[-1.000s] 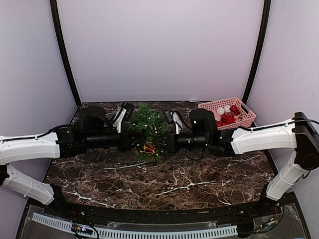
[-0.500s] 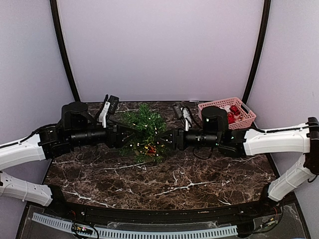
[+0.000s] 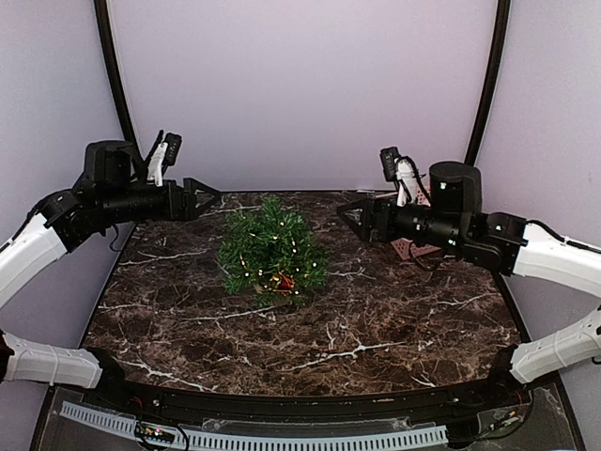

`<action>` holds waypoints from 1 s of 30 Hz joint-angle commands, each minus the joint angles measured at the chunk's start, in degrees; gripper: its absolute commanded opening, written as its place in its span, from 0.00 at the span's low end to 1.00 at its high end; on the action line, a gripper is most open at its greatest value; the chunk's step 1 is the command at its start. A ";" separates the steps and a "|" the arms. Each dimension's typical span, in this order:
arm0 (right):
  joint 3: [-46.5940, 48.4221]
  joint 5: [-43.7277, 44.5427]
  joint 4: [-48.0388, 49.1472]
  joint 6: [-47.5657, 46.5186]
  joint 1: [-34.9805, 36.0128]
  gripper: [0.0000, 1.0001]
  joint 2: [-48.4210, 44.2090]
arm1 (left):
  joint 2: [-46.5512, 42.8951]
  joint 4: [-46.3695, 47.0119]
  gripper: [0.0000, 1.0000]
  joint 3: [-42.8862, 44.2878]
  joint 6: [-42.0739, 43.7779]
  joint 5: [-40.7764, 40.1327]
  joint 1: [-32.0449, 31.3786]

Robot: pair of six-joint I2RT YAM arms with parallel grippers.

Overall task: Decorate the small christmas tree
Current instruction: Hang the ornament drum on the branch, then pick up the ornament ball from the bin.

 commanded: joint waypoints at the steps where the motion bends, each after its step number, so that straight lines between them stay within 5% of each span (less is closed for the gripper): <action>1: 5.22 10.96 -12.98 -2.75 -6.93 0.90 1.25 | 2.31 -5.06 0.91 0.16 3.07 6.25 10.82; 7: 7.38 8.69 -13.23 -2.78 -22.04 0.89 6.53 | 4.77 -0.76 0.90 -1.78 5.33 10.13 24.73; 14: 15.74 9.20 -14.12 -5.49 -36.42 0.83 22.36 | 2.09 5.44 0.90 -6.54 12.65 -2.79 28.32; 30: 49.32 12.88 -21.22 -17.45 -42.45 0.72 61.07 | 3.50 8.81 0.89 -11.98 15.38 -4.65 28.38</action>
